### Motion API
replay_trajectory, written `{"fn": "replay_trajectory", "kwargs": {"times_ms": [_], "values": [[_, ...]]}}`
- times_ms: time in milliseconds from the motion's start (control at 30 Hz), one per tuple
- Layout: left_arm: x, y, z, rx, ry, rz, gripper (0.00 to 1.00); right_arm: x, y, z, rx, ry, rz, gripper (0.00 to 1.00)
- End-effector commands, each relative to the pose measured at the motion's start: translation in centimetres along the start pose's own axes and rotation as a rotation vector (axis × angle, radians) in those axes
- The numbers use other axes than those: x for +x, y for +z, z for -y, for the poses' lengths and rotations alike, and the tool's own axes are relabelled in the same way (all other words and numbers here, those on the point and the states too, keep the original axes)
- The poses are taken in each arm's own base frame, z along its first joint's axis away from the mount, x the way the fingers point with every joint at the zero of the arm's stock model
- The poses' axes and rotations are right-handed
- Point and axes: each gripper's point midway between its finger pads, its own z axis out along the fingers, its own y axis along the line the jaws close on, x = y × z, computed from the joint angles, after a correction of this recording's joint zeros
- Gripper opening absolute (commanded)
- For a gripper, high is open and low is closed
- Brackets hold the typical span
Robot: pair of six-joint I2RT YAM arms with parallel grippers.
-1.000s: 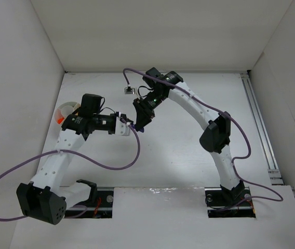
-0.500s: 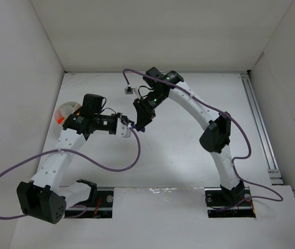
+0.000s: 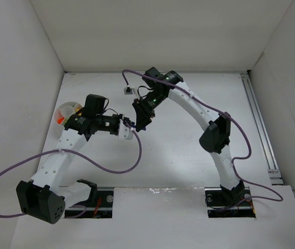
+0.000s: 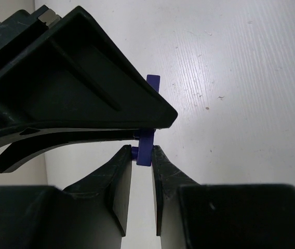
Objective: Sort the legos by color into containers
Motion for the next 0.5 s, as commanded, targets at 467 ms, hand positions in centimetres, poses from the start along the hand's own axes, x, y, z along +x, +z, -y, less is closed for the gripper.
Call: {"fn": "replay_trajectory", "kwargs": {"times_ms": [467], "values": [[0.4, -1.7, 3.3, 0.063, 0.033, -0.126, 0.0, -4.2, -9.1, 5.1, 0.234, 0.052, 0.265, 0.72]]}}
